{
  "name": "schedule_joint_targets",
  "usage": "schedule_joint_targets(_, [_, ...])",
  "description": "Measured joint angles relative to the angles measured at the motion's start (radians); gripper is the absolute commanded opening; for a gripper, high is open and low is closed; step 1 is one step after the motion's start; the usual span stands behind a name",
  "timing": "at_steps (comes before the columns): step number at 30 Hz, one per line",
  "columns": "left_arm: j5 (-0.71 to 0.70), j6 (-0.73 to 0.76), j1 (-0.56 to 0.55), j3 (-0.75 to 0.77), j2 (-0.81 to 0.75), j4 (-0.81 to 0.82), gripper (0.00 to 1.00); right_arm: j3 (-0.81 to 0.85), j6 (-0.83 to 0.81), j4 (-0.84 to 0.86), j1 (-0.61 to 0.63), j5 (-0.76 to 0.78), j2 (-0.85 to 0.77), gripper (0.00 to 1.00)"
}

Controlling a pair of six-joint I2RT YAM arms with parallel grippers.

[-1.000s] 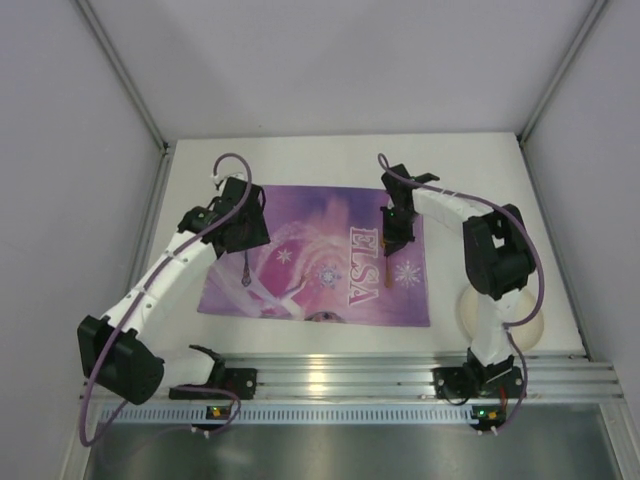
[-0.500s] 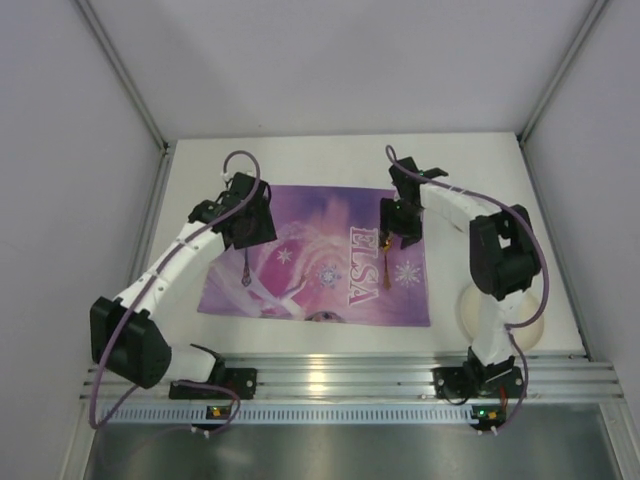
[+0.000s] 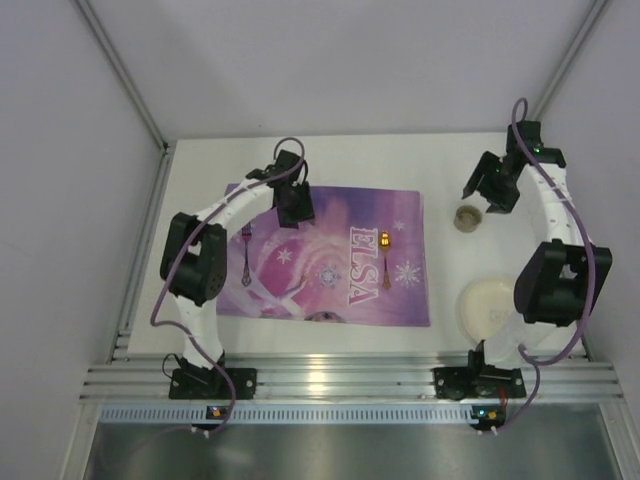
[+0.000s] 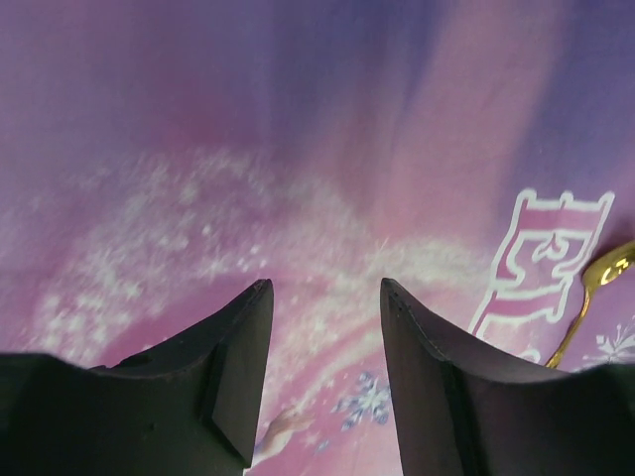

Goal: Set the dinner table for one person

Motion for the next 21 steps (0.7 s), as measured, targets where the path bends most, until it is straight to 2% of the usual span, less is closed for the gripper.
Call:
schedule_joint_targets(4, [0.040,0.004,0.000,0.125,0.154,-0.004,0.52,-0.001,0.000,-0.039,-0.073,0.015,0.070,0.66])
schedule_joint_targets(7, [0.059,0.009,0.005,0.159,0.205,-0.005,0.52,0.000,0.001,-0.053,-0.105,0.021,0.124,0.65])
schedule_joint_targets(21, [0.123,0.031,0.129,0.069,0.194,0.026,0.52,0.082,0.024,-0.058,-0.124,0.024,0.339,0.59])
